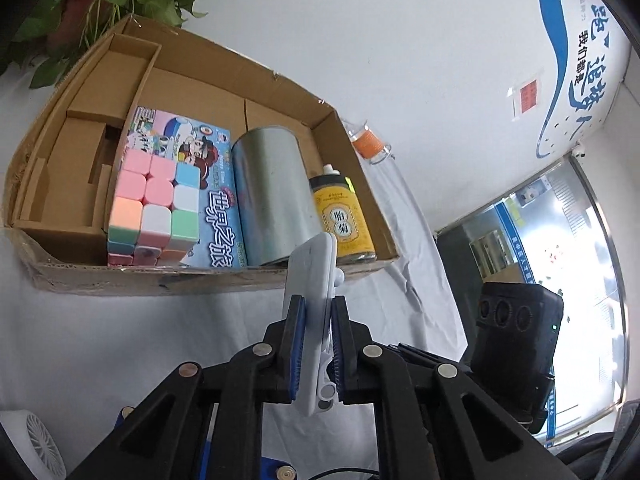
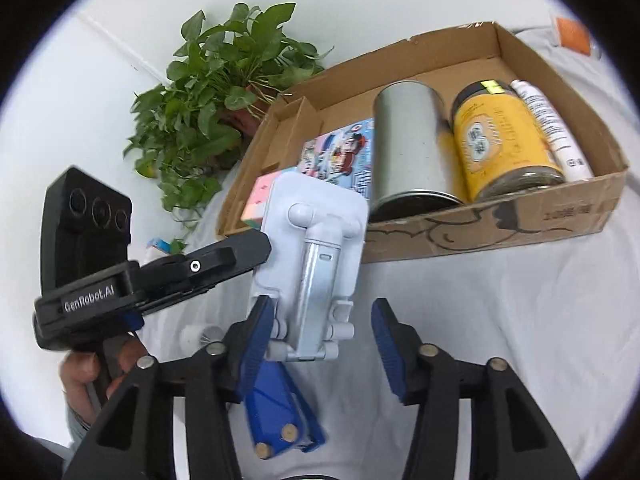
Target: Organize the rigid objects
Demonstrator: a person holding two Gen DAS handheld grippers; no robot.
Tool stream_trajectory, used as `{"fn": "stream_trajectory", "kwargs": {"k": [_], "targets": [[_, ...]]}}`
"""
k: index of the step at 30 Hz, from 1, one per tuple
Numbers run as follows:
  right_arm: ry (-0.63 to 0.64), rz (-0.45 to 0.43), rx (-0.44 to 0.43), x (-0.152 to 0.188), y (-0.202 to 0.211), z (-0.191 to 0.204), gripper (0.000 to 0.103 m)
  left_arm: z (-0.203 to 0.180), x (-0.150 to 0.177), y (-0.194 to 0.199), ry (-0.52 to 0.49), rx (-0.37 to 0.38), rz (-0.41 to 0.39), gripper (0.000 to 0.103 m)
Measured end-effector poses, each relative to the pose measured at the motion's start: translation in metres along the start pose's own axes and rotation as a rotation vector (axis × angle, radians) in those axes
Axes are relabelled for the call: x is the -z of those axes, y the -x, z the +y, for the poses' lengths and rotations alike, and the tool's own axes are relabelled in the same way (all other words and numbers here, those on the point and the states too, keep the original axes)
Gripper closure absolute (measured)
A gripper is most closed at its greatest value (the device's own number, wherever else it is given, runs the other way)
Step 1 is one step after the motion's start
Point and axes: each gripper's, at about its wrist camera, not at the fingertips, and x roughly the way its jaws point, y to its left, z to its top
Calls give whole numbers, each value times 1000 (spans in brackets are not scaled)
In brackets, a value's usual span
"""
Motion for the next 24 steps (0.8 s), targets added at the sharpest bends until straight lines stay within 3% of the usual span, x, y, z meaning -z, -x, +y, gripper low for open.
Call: {"fn": "stream_trajectory", "kwargs": {"k": [4,5,9,11,14,16,18,19,22,24], "targets": [[-32,28,-124,-12,-7,2,48,-1,-2,14,9,3,-50,98],[-7,26,-117,-15,-9,8,48,0,-4,19,15,8,-64,103],[71,17,-78,-25,-16,27,48,-3,-17,42,12,73,-126,103],[94,32,-29,-29,-25,33,48,-10,-28,46,-30,42,-166,103],[126,53,-19,-21,-25,32,48,-3,-39,42,-24,23,-158,103],[188,46,30,-12,-21,29,48,-2,-37,46,-52,-7,-152,90],[254,66,70,0,-22,23,39,3,-30,47,-74,-41,-128,47],[290,93,94,8,-26,20,36,7,-25,46,-95,-83,-103,42],[367,226,129,31,-53,11,35,29,-7,39,-98,-155,-30,42],[404,246,126,40,-66,13,35,45,3,27,-89,-192,54,42]]}}
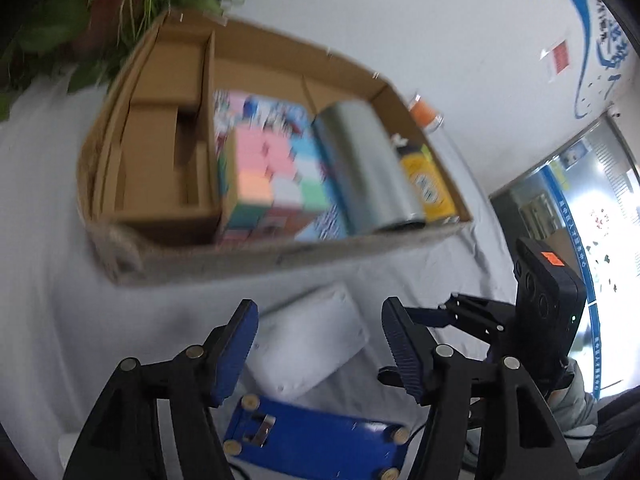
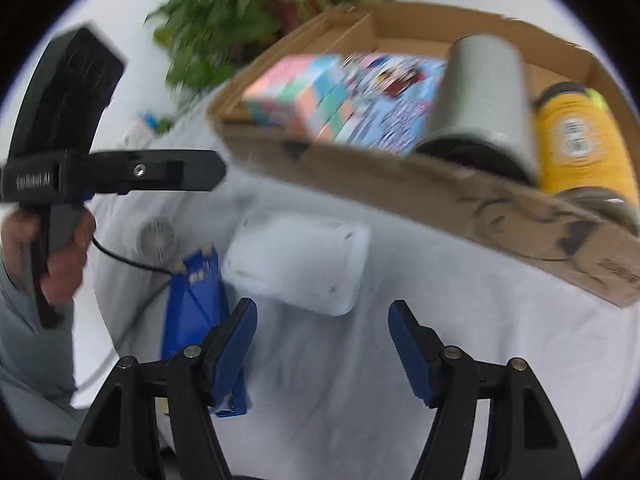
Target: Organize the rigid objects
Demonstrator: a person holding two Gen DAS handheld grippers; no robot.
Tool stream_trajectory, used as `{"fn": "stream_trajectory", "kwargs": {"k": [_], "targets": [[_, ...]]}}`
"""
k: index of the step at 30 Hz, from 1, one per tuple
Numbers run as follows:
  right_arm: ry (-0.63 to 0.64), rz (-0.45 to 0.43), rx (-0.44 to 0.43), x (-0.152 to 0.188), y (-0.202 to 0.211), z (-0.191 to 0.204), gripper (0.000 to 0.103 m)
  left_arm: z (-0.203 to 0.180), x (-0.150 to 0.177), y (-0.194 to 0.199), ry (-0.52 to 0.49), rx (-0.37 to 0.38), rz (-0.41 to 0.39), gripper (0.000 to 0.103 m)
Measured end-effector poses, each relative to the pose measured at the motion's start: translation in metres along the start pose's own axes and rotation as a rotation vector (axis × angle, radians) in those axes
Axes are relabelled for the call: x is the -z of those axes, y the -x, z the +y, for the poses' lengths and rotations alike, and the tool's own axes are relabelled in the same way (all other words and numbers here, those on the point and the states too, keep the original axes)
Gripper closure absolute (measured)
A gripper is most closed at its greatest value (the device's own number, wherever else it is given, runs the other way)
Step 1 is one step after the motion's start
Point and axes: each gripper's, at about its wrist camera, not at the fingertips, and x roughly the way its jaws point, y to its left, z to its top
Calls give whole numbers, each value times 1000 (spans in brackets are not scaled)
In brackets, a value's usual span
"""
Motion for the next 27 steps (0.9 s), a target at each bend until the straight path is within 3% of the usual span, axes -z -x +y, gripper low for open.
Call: {"fn": "stream_trajectory", "kwargs": {"k": [6,9,11,14,17,22,24,27], "targets": [[-23,-8,-18,-4,-17,3,37,25,13,-29,70,-36,139,42],[-7,-33,19,1,2,2,37,34,17,-41,116,-57,204,42],[-6,-32,-19,6,20,3,37,36,20,-38,123,-73,199,41],[43,6,-109,12,32,20,37,33,25,-13,109,-64,141,40],[98,23,-160,19,25,50,37,30,34,29,111,-102,31,40],[105,77,-68,34,-9,79,37,8,55,96,97,-158,-155,27],[135,75,0,44,-17,89,45,-8,67,116,73,-198,-219,25],[124,50,44,60,-19,89,47,-27,84,130,52,-220,-249,25]]}}
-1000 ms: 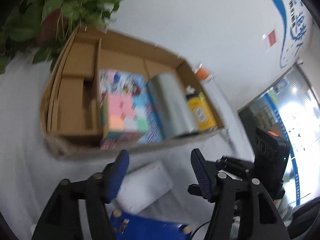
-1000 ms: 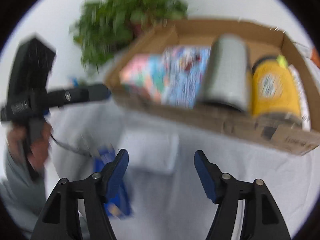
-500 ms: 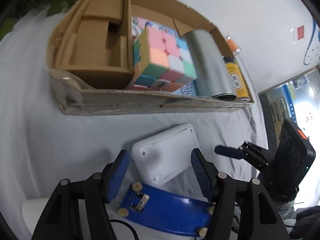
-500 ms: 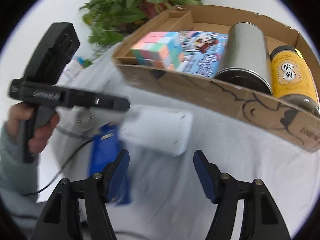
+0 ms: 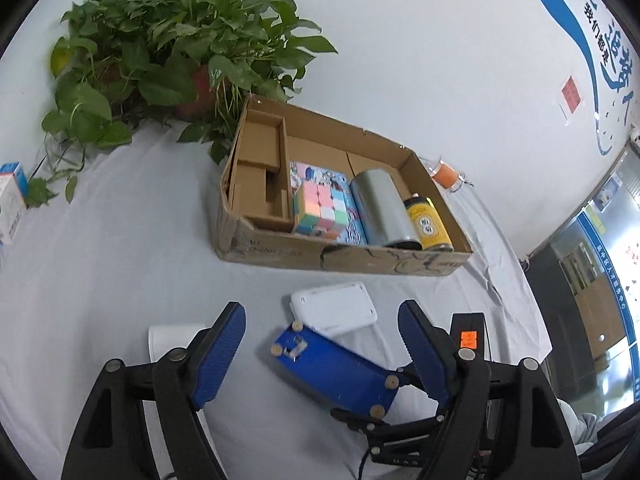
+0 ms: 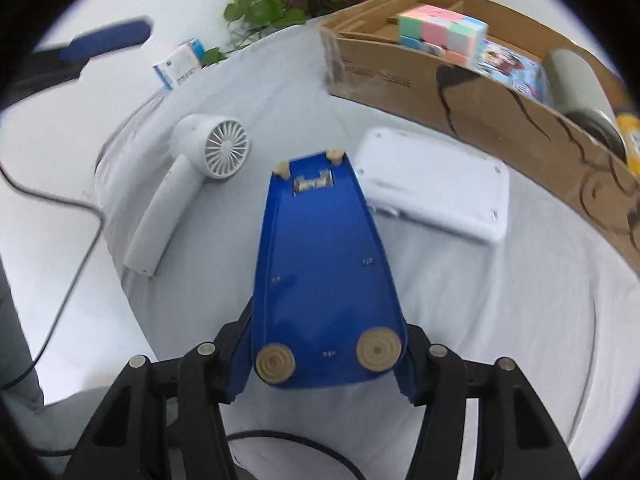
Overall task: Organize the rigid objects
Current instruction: 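Grasp the blue stapler on the cloth with the right tool, then lift the blue stapler upright with the right tool toward the box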
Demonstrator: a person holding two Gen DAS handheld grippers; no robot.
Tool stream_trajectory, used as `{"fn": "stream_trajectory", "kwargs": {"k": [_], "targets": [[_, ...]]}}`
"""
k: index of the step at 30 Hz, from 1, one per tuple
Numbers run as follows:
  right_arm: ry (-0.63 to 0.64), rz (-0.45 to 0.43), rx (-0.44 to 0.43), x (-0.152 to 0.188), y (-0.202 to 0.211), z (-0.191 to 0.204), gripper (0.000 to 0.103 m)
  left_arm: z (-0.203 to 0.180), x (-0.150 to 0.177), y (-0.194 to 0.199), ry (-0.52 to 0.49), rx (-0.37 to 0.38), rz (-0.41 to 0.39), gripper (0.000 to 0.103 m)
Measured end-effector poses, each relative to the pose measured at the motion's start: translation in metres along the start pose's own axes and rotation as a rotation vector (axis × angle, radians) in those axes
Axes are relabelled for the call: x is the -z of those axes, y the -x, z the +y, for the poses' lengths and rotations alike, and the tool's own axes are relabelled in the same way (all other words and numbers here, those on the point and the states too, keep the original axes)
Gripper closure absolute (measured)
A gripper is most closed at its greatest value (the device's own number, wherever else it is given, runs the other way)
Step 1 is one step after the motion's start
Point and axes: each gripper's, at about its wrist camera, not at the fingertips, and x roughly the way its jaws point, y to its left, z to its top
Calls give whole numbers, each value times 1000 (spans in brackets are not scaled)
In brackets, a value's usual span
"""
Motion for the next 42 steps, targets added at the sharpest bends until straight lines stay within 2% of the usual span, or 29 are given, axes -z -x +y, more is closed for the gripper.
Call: {"fn": "stream_trajectory", "kwargs": {"k": [2,4,6,10,12,14,16,19,20,21,22,23,26,28,30,31,33,35,37,38,40,41,42], "targets": [[-18,-18,15,9,5,-4,49,-4,10,2,7,-4,8,25],[-31,-32,53,21,17,-12,57,-5,24,-2,33,16,30,25],[-56,-38,83,33,28,-25,70,-10,41,-9,63,57,63,25],[-155,-72,89,62,52,-55,70,-23,65,-38,90,142,131,25],[-238,-69,58,77,63,-76,70,-33,75,-59,98,188,172,25],[-365,-54,-22,91,70,-101,72,-40,83,-86,122,247,230,25],[-422,-59,-77,98,75,-113,73,-45,90,-114,163,306,295,25],[-311,-107,55,95,97,-107,68,-56,94,-146,182,361,348,27],[-233,-131,132,93,104,-102,59,-60,94,-153,177,376,353,27],[-168,-152,195,90,108,-96,44,-65,93,-160,174,381,362,27],[-82,-166,258,87,108,-87,37,-69,92,-167,171,389,364,27],[-17,-157,264,88,105,-86,32,-71,91,-171,171,388,364,27],[89,-103,236,80,80,-75,33,-71,89,-180,182,400,363,28],[94,-91,194,74,66,-70,33,-69,87,-184,194,402,371,28],[81,-77,155,69,53,-67,49,-67,85,-186,206,409,373,28],[76,-69,172,67,47,-66,53,-67,85,-186,206,411,374,28],[28,-75,129,63,45,-74,52,-66,83,-188,215,416,373,28],[-116,-90,13,64,51,-98,53,-64,80,-186,224,428,372,28],[-340,-118,-158,72,55,-132,53,-66,76,-181,215,434,371,28],[-481,-136,-271,80,56,-154,53,-69,74,-179,207,436,368,28],[-642,-179,-403,95,56,-179,54,-80,67,-172,171,444,351,27],[-699,-200,-432,103,59,-190,54,-83,64,-169,156,447,347,28],[-704,-208,-401,107,65,-193,48,-88,62,-169,144,448,344,27]]}}
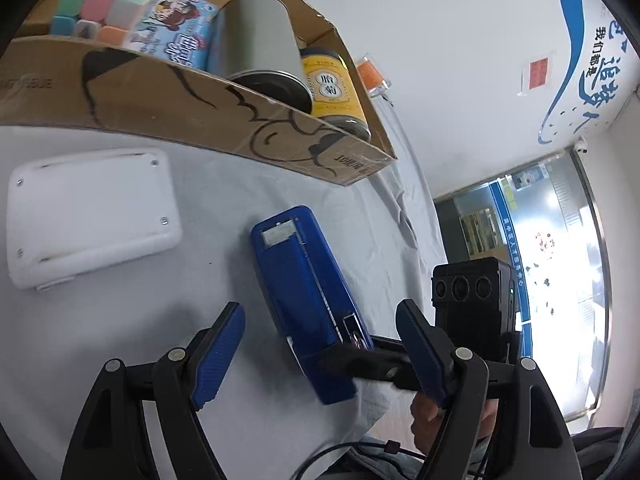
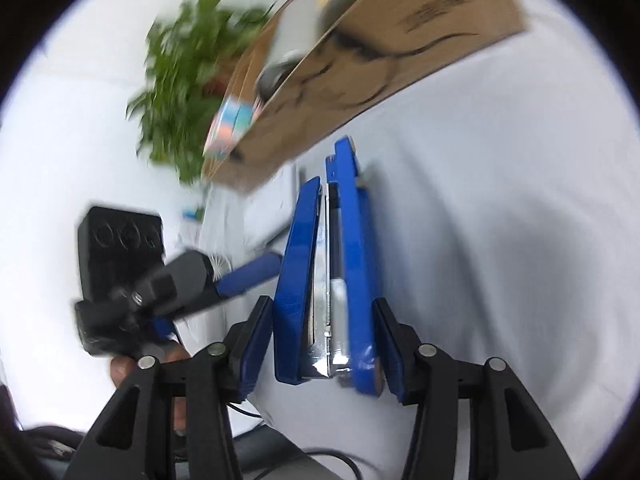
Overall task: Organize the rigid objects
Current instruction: 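Lift the blue stapler upright with the right tool toward the box, then set the blue stapler upright beside the toy box and open the right tool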
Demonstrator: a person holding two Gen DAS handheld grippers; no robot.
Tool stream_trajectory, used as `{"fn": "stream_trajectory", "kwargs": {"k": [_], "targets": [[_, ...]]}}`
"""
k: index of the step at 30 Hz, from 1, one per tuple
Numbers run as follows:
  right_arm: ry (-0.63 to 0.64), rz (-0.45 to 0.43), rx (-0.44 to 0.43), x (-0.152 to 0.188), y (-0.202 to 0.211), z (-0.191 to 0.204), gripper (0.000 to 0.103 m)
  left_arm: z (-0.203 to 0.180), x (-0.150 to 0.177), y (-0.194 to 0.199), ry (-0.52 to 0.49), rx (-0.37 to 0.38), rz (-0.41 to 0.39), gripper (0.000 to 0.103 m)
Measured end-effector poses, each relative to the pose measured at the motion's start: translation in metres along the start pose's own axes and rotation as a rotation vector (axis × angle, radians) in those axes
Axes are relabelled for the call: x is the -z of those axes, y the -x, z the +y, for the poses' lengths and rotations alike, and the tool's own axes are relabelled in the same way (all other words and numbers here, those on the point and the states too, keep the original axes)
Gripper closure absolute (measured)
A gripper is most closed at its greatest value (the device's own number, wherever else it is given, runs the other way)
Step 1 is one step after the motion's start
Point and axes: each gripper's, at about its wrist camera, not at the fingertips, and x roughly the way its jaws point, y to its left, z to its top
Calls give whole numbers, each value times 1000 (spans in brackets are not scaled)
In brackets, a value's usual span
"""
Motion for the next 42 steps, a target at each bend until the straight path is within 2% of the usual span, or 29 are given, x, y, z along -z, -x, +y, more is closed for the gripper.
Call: {"fn": "stream_trajectory", "kwargs": {"k": [1,2,3,6,8,10,11,12,14,19,20,21,24,27,28,31,33,36,39,42], "targets": [[28,-15,64,1,8,2,46,-3,-2,-2,-8,-1,7,27],[92,-23,170,3,17,10,36,-4,-3,-5,-7,0,17,28],[148,-31,234,4,22,16,35,-3,-5,-9,-3,-2,28,28],[318,-36,305,7,30,36,35,1,-8,-24,23,-14,73,28],[395,-41,341,7,17,45,36,1,-9,-34,33,1,95,28],[427,-39,406,9,5,45,44,1,-10,-46,43,7,118,28],[431,-15,460,10,-9,44,55,0,-10,-48,42,5,121,28],[463,-55,496,11,-13,49,66,1,-10,-51,43,0,126,28],[453,-58,543,8,-23,55,74,1,-9,-57,47,0,132,28],[335,-75,467,5,-31,54,74,6,-7,-59,54,17,111,29],[287,-78,432,3,-31,52,74,7,-6,-60,56,21,107,33],[245,-82,399,1,-29,50,75,8,-6,-57,55,15,96,45],[176,-89,329,2,-32,53,76,11,-3,-47,32,-21,78,48],[222,-118,319,5,-39,78,76,7,-1,-34,-4,-36,56,50],[235,-129,311,-2,-48,90,76,1,-1,-24,-37,-61,31,50],[305,-193,295,-14,-40,125,77,-17,-9,4,-99,-114,-41,50],[351,-236,286,-34,-40,153,77,-26,-23,27,-127,-120,-88,51],[383,-280,276,-71,-48,183,77,-40,-62,64,-190,-135,-168,51],[388,-291,304,-113,-67,201,78,-46,-103,82,-233,-155,-194,51],[365,-278,343,-141,-75,199,80,-41,-152,83,-243,-164,-179,51]]}}
